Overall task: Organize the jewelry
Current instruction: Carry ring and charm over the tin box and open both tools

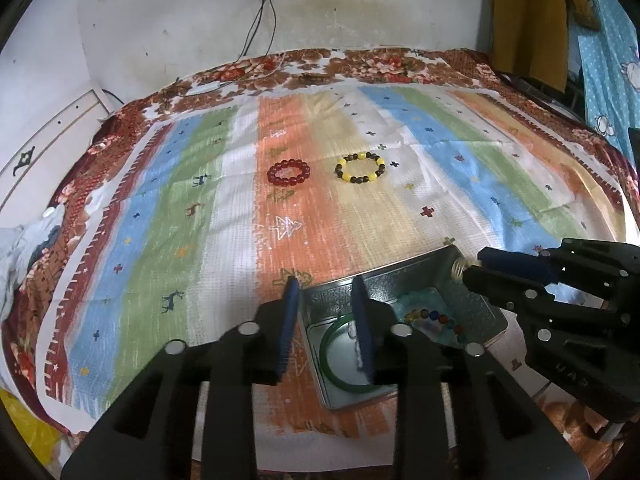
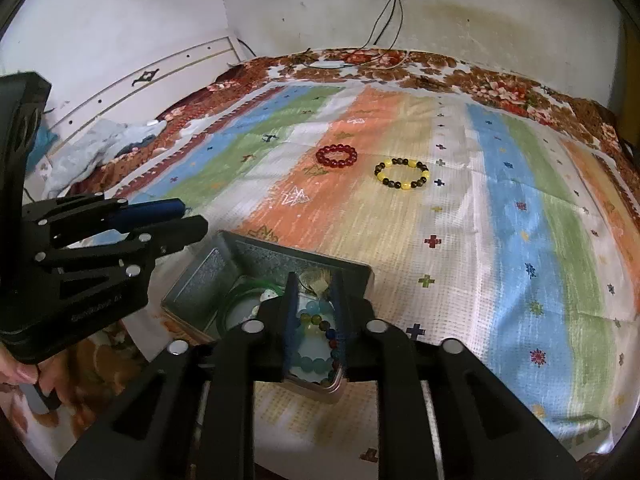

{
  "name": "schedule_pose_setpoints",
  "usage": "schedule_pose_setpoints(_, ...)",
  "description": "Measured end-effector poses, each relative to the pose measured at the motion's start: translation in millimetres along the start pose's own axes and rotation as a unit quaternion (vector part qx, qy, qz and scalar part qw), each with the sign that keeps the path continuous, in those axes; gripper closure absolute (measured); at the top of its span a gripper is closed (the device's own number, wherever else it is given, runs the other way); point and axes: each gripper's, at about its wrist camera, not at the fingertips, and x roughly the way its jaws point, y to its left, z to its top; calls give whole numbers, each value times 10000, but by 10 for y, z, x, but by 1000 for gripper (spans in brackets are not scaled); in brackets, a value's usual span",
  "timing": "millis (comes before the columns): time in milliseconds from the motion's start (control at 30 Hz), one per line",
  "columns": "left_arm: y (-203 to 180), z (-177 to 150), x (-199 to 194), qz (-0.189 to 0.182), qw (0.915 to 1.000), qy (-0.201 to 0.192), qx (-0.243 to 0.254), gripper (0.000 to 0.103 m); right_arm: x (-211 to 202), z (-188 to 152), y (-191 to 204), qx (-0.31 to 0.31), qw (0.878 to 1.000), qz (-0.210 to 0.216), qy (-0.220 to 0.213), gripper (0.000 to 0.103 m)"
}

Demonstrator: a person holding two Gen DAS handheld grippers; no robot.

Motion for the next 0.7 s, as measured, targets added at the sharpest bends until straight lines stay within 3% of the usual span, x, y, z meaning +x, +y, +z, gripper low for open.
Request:
schedule_pose_setpoints(400, 132, 35, 45, 14, 9995, 137, -273, 60, 21, 39, -132, 184, 9998, -49, -10, 68)
schedule_pose_setpoints(533, 204, 104, 133, -15, 9989, 248, -402, 56, 21, 94, -283, 383, 9991, -197, -63, 56)
schedule_pose_setpoints(700, 268, 250, 262, 119, 9987, 276, -415, 48, 61, 211, -480, 595, 9974, -397, -109, 49)
